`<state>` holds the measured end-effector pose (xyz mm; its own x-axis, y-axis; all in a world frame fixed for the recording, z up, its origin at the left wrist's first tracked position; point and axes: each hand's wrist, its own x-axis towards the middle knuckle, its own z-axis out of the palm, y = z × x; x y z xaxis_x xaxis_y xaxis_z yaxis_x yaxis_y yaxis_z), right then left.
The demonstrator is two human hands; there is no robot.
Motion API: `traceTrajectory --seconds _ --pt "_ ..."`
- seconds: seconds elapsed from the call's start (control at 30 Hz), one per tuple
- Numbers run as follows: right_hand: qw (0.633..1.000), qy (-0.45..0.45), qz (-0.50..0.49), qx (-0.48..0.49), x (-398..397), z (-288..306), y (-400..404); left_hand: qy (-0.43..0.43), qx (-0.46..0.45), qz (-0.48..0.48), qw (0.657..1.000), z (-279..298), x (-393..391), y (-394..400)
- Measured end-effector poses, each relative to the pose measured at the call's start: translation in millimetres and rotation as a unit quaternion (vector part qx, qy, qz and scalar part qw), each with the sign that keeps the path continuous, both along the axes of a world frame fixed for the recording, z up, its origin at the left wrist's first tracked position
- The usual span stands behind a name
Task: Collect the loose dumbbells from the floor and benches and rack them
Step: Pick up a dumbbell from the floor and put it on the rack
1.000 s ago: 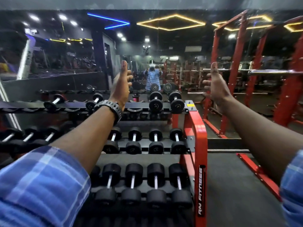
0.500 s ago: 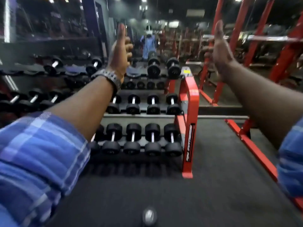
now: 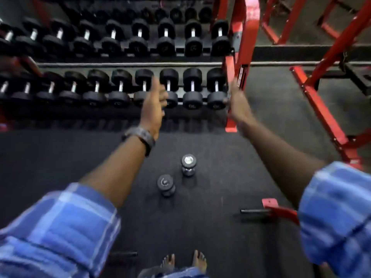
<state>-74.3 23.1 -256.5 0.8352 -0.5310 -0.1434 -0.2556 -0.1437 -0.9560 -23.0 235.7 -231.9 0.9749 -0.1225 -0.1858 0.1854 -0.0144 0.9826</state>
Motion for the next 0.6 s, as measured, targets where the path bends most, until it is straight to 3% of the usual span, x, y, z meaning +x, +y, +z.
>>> traceTrajectory --seconds 0.1,0.2,0.6 --pt "0.993 0.108 0.018 0.036 -62 -77 43 0.078 0.030 -0.026 0.996 -67 -55 15" --pt "0.981 0.179 0.021 0.074 -92 -113 70 0.104 0.054 -0.014 0.993 -88 -67 39" --pt "0.978 0.181 0.056 0.083 -77 -125 100 0.090 0.059 0.029 0.994 -102 -52 92"
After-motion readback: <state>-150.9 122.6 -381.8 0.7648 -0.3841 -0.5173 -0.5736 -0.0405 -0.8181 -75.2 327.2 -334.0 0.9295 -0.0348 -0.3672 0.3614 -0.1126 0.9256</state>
